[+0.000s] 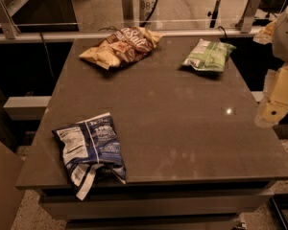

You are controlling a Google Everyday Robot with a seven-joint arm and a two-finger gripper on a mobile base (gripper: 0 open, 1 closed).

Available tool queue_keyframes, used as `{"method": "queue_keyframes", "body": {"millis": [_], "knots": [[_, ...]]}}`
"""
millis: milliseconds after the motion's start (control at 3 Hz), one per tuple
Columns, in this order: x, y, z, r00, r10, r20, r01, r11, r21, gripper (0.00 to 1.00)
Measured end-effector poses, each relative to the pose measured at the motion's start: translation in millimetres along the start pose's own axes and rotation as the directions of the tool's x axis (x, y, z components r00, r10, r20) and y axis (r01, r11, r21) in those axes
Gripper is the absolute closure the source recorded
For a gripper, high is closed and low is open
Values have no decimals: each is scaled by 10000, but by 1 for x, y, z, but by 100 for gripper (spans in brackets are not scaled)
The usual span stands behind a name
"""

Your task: Move brown chip bag near blue chip bag

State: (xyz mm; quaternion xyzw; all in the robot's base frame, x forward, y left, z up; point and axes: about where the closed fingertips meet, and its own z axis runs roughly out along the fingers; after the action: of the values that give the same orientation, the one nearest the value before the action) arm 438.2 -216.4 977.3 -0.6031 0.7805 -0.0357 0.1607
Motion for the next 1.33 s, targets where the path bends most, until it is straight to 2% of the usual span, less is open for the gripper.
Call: {"method": "queue_keyframes", "body": {"millis": [333,667,1000,1333], "knots": [[0,0,0,10000,1,1,-1,10000,2,0],[1,-7,7,9993,253,257,-257,9996,134,0],[-9,-22,23,9926,157,1202,-193,9994,289,0],[-40,-42,45,9589,-365,2815,213,9982,566,0]]}}
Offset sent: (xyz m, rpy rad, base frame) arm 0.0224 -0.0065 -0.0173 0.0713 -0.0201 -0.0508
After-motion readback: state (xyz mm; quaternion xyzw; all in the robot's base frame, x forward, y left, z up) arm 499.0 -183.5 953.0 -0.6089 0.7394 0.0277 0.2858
